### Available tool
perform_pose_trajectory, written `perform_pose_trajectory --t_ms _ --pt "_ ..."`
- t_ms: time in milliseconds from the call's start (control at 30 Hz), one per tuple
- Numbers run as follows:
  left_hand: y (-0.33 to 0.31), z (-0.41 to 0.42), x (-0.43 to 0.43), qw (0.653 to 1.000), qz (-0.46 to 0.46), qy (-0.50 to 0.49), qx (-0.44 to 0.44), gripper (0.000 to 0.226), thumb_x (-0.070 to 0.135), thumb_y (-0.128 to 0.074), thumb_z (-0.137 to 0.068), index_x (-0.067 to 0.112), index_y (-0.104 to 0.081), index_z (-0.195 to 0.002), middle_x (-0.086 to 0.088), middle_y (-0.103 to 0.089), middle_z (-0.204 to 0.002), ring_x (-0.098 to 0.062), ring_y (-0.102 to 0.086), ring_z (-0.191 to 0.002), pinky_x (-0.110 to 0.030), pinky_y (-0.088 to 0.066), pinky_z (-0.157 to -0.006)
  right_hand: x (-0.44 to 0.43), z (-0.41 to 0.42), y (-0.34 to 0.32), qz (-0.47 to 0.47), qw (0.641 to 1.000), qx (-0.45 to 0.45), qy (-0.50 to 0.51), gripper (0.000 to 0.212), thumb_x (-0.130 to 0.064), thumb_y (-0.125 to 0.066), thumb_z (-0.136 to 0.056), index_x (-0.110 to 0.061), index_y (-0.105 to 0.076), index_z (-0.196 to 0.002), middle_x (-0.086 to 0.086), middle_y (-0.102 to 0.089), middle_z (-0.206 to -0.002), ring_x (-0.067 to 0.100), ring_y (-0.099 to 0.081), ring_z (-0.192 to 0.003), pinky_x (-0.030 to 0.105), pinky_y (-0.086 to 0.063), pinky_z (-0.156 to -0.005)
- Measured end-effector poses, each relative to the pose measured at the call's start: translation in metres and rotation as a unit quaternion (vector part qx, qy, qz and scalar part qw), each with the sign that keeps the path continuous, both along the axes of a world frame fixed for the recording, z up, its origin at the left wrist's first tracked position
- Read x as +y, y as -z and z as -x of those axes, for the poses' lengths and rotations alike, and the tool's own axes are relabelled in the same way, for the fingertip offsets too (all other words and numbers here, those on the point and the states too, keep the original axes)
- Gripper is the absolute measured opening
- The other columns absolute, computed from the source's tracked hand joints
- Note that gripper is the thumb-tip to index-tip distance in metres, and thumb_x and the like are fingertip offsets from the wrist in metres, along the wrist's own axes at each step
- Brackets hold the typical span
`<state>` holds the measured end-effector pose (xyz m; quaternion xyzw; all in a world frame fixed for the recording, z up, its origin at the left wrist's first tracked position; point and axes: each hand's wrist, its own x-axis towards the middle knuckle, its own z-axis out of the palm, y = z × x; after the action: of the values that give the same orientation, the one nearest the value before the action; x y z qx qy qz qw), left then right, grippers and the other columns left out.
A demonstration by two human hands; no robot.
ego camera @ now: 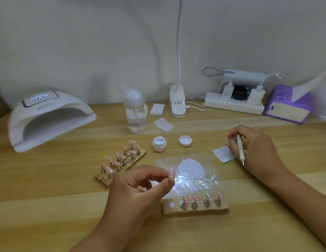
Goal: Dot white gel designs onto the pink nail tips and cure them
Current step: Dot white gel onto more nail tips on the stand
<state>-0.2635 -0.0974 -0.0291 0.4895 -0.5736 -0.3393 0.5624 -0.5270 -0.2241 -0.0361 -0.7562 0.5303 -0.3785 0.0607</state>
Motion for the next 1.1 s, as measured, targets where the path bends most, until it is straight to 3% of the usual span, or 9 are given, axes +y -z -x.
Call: perform_pose_trajectory --t_ms 167,267,433,600,767,967,1100 --pt "-0.0021 0.0013 -0.0009 1.0 -0.026 0.007 0.011 0.024 0.046 -0.078 -0.059 0.026 -0.078 -0.072 0.005 -0.071 -0.07 -0.004 -0.047 -0.053 -0.015 -0.039 -0.05 -0.0019 0.0021 0.0 0.0 1.0 0.002 0.0 0.022 0.006 -0.072 -0.077 -0.015 -0.065 -0.078 -0.002 -0.064 -0.076 0.021 -0.052 -0.08 0.014 -0.034 -0.067" --pt "-0.0029 0.0009 -0.0008 0.999 -0.03 0.016 0.009 0.025 0.045 -0.078 -0.058 0.024 -0.077 -0.071 0.005 -0.069 -0.069 -0.004 -0.044 -0.05 -0.014 -0.036 -0.048 -0.0017 0.0014 0.0002 0.009 1.0 0.01 -0.001 0.022 0.006 -0.074 -0.076 -0.015 -0.066 -0.078 -0.002 -0.064 -0.075 0.022 -0.052 -0.079 0.022 -0.034 -0.067" --pt "-0.002 0.0003 -0.0013 0.999 -0.031 0.028 0.006 0.022 0.041 -0.078 -0.06 0.022 -0.076 -0.072 0.004 -0.069 -0.071 -0.004 -0.044 -0.05 -0.013 -0.036 -0.049 -0.0021 0.0022 0.0011 0.013 1.0 0.015 -0.002 0.023 0.004 -0.074 -0.077 -0.017 -0.065 -0.078 -0.005 -0.062 -0.074 0.02 -0.05 -0.079 0.014 -0.032 -0.068" --pt "-0.0008 0.0002 -0.0012 0.999 -0.035 0.039 0.003 0.02 0.04 -0.077 -0.061 0.024 -0.076 -0.074 0.006 -0.068 -0.071 -0.003 -0.045 -0.05 -0.014 -0.036 -0.048 -0.0019 0.0009 0.0014 0.018 1.0 0.021 -0.003 0.022 0.004 -0.076 -0.076 -0.016 -0.066 -0.078 -0.002 -0.062 -0.075 0.021 -0.051 -0.08 0.028 -0.033 -0.069" --pt "-0.0004 0.0003 -0.0004 0.998 -0.044 0.051 0.012 0.02 0.04 -0.077 -0.063 0.025 -0.075 -0.076 0.008 -0.067 -0.071 -0.003 -0.044 -0.048 -0.013 -0.036 -0.046 -0.0012 0.0004 0.0011 0.017 0.999 0.034 -0.02 0.018 0.003 -0.077 -0.076 -0.012 -0.067 -0.078 -0.002 -0.061 -0.074 0.019 -0.05 -0.079 0.018 -0.031 -0.068" --pt "0.0005 0.001 -0.0004 0.997 -0.05 0.056 0.026 0.02 0.042 -0.076 -0.066 0.025 -0.072 -0.076 0.004 -0.066 -0.077 -0.007 -0.043 -0.05 -0.017 -0.036 -0.046 -0.0026 -0.0016 0.0013 0.016 0.996 0.071 -0.049 0.009 -0.018 -0.074 -0.086 -0.014 -0.069 -0.08 -0.001 -0.066 -0.075 0.025 -0.053 -0.081 0.038 -0.042 -0.078" --pt "-0.0003 0.0002 -0.0001 0.998 -0.032 0.056 0.003 0.02 0.042 -0.074 -0.072 0.025 -0.073 -0.08 0.005 -0.067 -0.08 -0.007 -0.05 -0.059 -0.016 -0.04 -0.053 -0.0022 -0.0031 0.0018 0.066 0.994 0.067 -0.054 0.028 -0.028 -0.058 -0.099 -0.013 -0.069 -0.078 0.0 -0.066 -0.072 0.026 -0.055 -0.073 0.043 -0.044 -0.077"
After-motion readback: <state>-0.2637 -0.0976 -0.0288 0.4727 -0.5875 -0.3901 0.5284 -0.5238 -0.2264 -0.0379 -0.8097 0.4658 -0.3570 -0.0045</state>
